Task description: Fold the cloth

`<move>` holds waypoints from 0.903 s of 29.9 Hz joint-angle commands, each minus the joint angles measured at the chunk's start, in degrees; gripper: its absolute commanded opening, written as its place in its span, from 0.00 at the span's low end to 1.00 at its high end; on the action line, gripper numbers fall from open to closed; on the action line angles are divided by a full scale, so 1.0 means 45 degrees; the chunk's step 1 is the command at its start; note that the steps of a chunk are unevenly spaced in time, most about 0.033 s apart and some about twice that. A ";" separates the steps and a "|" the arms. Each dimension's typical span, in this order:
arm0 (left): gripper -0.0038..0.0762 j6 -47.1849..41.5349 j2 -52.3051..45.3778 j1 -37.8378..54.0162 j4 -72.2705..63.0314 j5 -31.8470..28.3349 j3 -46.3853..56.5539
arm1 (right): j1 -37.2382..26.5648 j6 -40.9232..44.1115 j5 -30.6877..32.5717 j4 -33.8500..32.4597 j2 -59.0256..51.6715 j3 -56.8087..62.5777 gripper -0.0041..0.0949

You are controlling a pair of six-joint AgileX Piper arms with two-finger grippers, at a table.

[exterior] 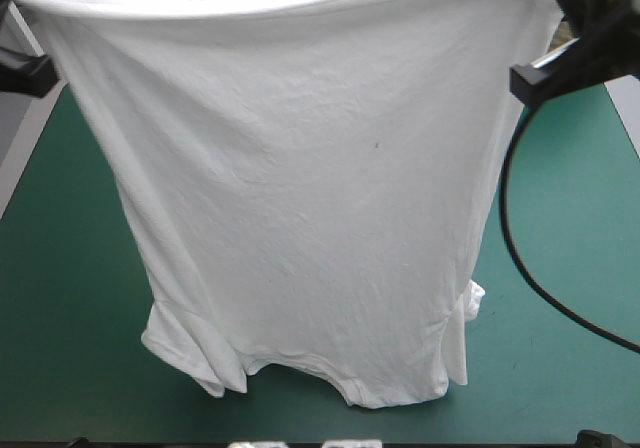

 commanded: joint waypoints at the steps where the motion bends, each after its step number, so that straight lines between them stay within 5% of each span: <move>1: 0.04 -0.1035 0.0664 -0.0015 0.1305 -0.1503 0.1413 | -0.0079 0.0284 -0.0234 -0.1375 0.0519 0.0635 0.02; 6: 0.04 -0.1684 0.1894 -0.0015 0.1459 -0.3813 0.2785 | -0.2225 0.0301 -0.1424 0.0987 0.1620 0.1009 0.02; 14: 0.04 -0.2929 0.4010 0.1146 0.1398 -0.6877 0.2534 | -0.8753 -0.1683 -0.4359 1.0504 0.4071 0.0937 0.02; 21: 0.04 -0.3135 0.5303 0.1964 0.1514 -0.8856 -0.0314 | -0.9908 -0.2599 -0.7016 1.1501 0.4600 -0.1417 0.02; 27: 0.04 -0.2952 0.5425 0.2046 0.1637 -0.8899 -0.2069 | -0.9908 -0.2848 -0.6318 1.0694 0.4577 -0.2755 0.02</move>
